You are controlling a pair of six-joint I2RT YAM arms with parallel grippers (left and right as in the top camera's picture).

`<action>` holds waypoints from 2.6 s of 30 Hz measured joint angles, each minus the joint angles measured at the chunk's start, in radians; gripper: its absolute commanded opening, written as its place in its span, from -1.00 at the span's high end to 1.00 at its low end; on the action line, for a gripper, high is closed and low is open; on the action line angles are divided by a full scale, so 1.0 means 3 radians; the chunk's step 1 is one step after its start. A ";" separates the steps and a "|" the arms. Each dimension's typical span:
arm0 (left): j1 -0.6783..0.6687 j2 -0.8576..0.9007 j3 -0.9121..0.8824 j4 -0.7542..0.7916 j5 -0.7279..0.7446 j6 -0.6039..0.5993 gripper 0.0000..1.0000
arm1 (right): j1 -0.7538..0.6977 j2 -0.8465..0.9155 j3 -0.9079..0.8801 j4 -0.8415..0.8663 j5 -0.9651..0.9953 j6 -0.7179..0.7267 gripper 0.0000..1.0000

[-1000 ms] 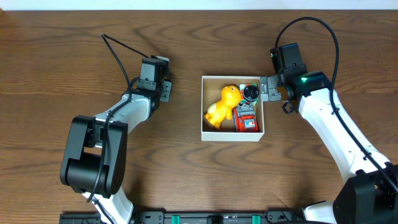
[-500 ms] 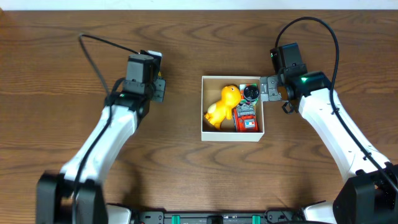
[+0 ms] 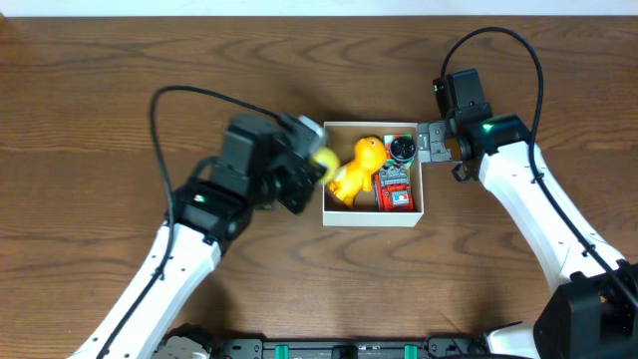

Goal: Pack container
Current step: 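Carry the ball with the left gripper and lower it into the box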

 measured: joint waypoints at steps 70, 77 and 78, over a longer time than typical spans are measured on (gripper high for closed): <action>-0.0745 0.0842 0.0000 0.0787 0.0108 0.0121 0.53 | 0.0000 0.0000 0.0000 0.0000 0.0000 0.0000 -0.98; -0.0838 0.0872 0.0000 0.0799 0.0109 0.0123 0.53 | 0.0000 0.0000 0.0000 0.0000 0.0000 0.0000 -0.99; -0.0839 0.0896 0.0000 0.0800 0.0108 0.0123 0.53 | 0.0000 0.0000 0.0000 0.0000 0.0000 0.0000 -0.99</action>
